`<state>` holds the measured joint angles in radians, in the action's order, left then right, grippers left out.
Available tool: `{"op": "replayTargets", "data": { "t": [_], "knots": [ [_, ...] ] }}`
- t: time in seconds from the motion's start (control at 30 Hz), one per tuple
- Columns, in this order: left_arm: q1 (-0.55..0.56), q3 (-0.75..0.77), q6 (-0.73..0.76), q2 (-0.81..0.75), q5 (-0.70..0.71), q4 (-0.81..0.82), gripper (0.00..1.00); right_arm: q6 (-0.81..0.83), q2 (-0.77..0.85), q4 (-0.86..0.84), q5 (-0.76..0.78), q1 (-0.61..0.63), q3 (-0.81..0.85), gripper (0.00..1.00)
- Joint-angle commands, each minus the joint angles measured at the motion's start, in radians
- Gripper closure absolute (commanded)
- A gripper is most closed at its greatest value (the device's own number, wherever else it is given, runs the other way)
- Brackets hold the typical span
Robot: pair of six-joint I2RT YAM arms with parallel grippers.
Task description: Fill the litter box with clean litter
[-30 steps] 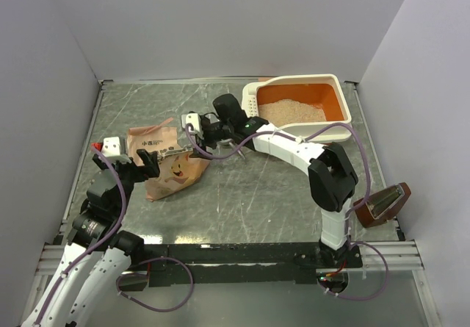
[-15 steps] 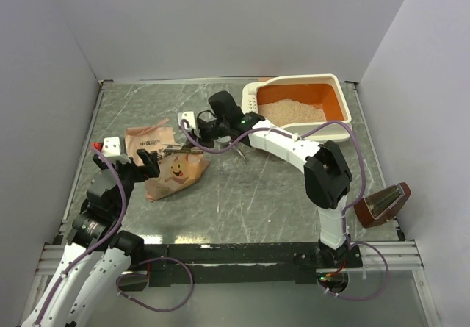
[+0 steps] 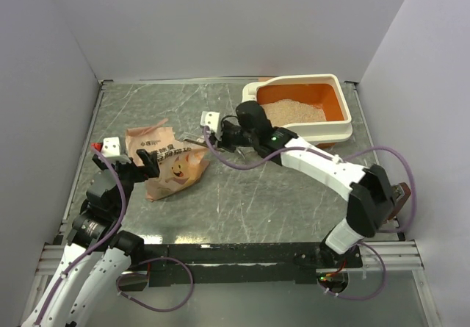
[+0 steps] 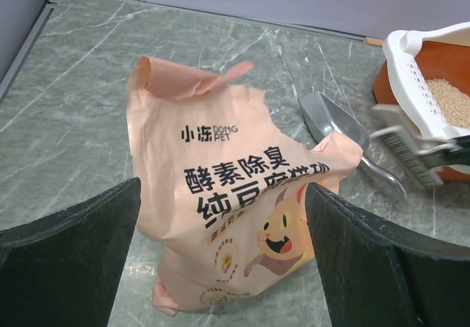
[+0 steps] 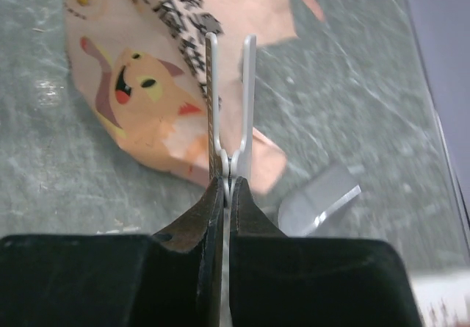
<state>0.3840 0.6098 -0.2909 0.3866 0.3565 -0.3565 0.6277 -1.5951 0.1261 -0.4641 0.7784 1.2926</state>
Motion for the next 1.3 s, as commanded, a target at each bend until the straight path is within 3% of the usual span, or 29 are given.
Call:
{"op": "replayTargets", "data": {
  "t": [0.0,0.23,0.33,0.47,0.57,0.9,1.13,1.17,1.2,1.27],
  "knots": [
    [0.003,0.021,-0.001,-0.015,0.007,0.025,0.03,-0.137,0.112,0.085,0.218,-0.004,-0.009,1.0],
    [0.003,0.03,-0.013,-0.003,0.002,0.014,0.03,-0.351,0.185,0.283,0.559,-0.033,-0.045,1.0],
    [0.003,0.03,-0.014,-0.003,-0.002,0.016,0.03,-0.506,0.201,0.337,0.622,-0.073,-0.073,1.0],
    [0.003,0.031,-0.019,0.0,0.004,0.013,0.03,-0.731,0.167,0.518,0.602,-0.152,-0.076,1.0],
    [0.003,0.031,-0.021,0.003,0.013,0.011,0.03,-0.804,0.179,0.523,0.588,-0.174,-0.162,1.0],
    [0.003,0.031,-0.027,0.012,0.019,0.008,0.03,-0.941,0.225,0.53,0.634,-0.203,-0.371,1.0],
    [0.003,0.033,-0.027,0.018,0.019,0.008,0.03,-0.951,0.261,0.509,0.616,-0.208,-0.47,1.0],
    [0.003,0.033,-0.024,0.023,0.018,0.008,0.03,-0.954,0.262,0.504,0.61,-0.209,-0.476,0.98],
    [0.003,0.034,-0.025,0.028,0.012,0.008,0.03,-0.956,0.261,0.5,0.602,-0.212,-0.487,0.77],
    [0.003,0.038,-0.024,0.032,0.013,0.008,0.03,-0.953,0.262,0.491,0.597,-0.212,-0.49,0.64]
  ]
}}
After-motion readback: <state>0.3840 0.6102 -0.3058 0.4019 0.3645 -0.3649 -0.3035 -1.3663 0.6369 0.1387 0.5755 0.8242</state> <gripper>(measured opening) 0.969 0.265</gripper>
